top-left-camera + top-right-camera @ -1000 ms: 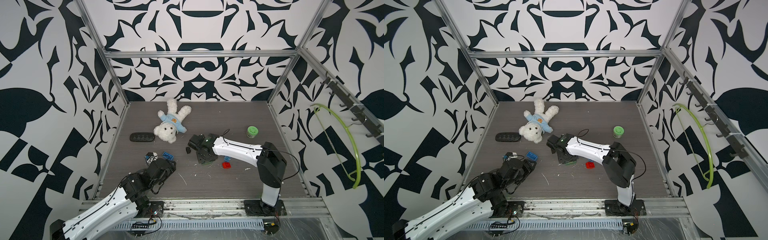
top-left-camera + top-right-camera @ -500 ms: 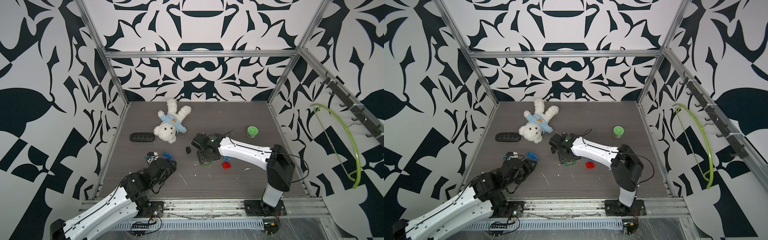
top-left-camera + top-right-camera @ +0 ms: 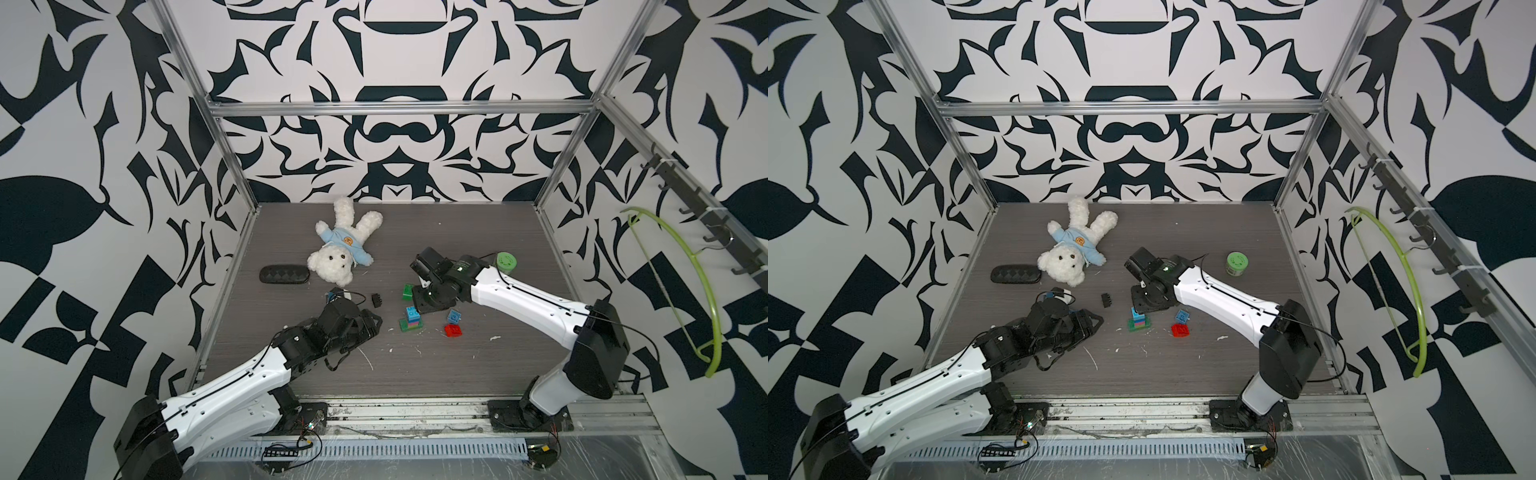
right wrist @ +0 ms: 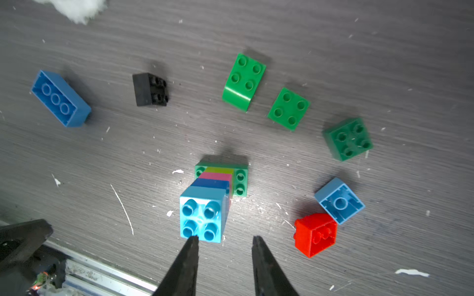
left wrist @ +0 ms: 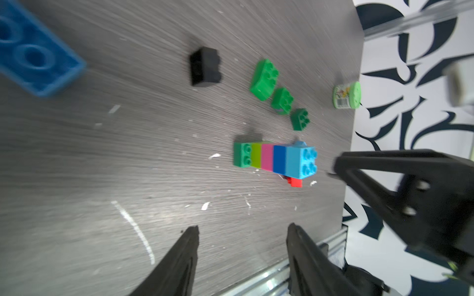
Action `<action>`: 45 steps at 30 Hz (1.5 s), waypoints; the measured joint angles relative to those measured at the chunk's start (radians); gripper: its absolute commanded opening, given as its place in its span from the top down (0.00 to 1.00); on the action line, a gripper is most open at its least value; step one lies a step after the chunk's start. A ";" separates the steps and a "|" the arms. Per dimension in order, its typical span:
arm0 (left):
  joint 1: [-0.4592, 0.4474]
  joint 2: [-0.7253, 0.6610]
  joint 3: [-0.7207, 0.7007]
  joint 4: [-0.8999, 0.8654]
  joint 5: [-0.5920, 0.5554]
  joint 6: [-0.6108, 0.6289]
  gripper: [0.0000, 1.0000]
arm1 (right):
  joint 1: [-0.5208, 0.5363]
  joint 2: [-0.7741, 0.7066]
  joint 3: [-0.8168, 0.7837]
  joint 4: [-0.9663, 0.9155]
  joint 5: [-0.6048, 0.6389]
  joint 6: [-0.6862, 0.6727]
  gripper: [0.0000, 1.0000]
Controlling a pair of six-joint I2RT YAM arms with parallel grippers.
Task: Assemble the number 1 with lego
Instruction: Move the lego brick at the center of the board.
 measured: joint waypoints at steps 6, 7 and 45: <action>0.000 0.066 0.003 0.071 0.053 0.021 0.41 | -0.001 0.031 0.000 0.014 -0.037 -0.014 0.65; 0.000 0.074 0.004 0.076 0.059 0.021 0.41 | -0.002 0.035 0.000 0.014 -0.041 -0.015 0.65; 0.002 0.068 0.004 0.104 0.030 0.017 0.38 | -0.014 -0.070 0.012 0.039 0.053 -0.026 0.47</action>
